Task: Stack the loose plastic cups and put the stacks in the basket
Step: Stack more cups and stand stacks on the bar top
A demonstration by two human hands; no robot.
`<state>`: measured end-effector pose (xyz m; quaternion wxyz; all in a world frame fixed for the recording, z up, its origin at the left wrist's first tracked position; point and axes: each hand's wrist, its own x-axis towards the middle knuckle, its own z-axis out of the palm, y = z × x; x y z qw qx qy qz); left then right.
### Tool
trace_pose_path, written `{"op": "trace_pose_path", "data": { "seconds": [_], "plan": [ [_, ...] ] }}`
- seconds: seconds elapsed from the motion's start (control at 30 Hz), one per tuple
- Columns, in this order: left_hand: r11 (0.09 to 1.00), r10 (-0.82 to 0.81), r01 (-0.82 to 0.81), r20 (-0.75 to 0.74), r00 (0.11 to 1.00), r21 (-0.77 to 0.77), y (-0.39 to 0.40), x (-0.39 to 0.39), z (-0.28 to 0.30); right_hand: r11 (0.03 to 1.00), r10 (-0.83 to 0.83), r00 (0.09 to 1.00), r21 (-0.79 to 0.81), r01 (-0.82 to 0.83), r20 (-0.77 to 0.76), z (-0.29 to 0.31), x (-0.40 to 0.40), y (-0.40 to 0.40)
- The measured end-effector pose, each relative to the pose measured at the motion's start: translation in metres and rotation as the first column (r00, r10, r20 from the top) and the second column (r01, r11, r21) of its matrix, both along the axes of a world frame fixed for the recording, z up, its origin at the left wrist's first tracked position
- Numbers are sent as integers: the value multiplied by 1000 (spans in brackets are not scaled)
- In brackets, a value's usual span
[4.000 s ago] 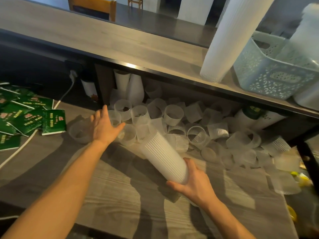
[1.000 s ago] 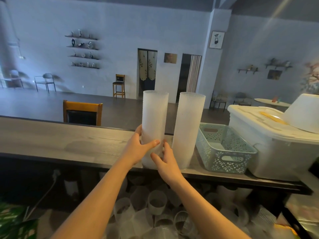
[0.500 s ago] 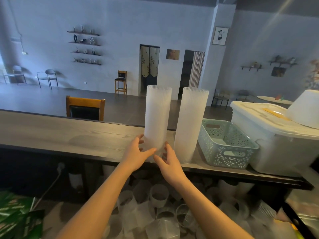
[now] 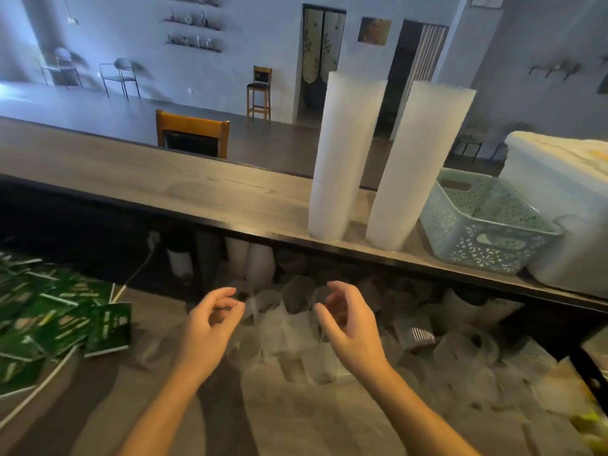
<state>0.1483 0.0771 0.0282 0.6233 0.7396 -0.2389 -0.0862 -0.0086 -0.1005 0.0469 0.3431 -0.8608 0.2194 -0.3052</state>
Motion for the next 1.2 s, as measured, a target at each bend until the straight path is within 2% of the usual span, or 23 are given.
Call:
{"op": "trace_pose_path", "data": {
  "seconds": [0.07, 0.17, 0.27, 0.33, 0.43, 0.53, 0.67, 0.8, 1.03, 1.2],
  "plan": [
    [1000, 27, -26, -47, 999, 16, 9, -5, -19, 991, 89, 967, -78, -110, -238, -16, 4, 0],
    [998, 37, -32, -86, 996, 51, 12, -16, -39, 937, 112, 822, -217, -275, -558, -30, 16, -4],
    [993, 44, -34, -87, 995, 112, 7, -27, -51, 839, 27, 716, -373, -396, -698, -37, 34, -8],
    [983, 71, -65, -26, 997, 170, 5, -29, -62, 786, -25, 662, -424, -451, -749, -40, 47, -11],
    [931, 92, -134, 137, 986, 338, 7, -30, -80, 730, -82, 600, -458, -508, -796, -47, 62, -8],
    [928, 99, -171, 224, 969, 331, 10, -34, -94, 717, -135, 542, -459, -525, -830, -59, 71, -4],
    [927, 110, -172, 196, 974, 333, 14, -36, -109, 683, -232, 501, -507, -526, -834, -72, 79, -7],
    [915, 107, -150, 133, 985, 376, 10, -35, -116, 712, -254, 469, -491, -501, -846, -86, 77, -13],
    [854, 92, -198, 236, 967, 481, -11, -23, -127, 794, -197, 506, -439, -420, -840, -102, 68, -16],
    [791, 95, -213, 229, 969, 574, -27, -24, -135, 846, -209, 570, -439, -302, -795, -115, 68, -12]
  ]
}}
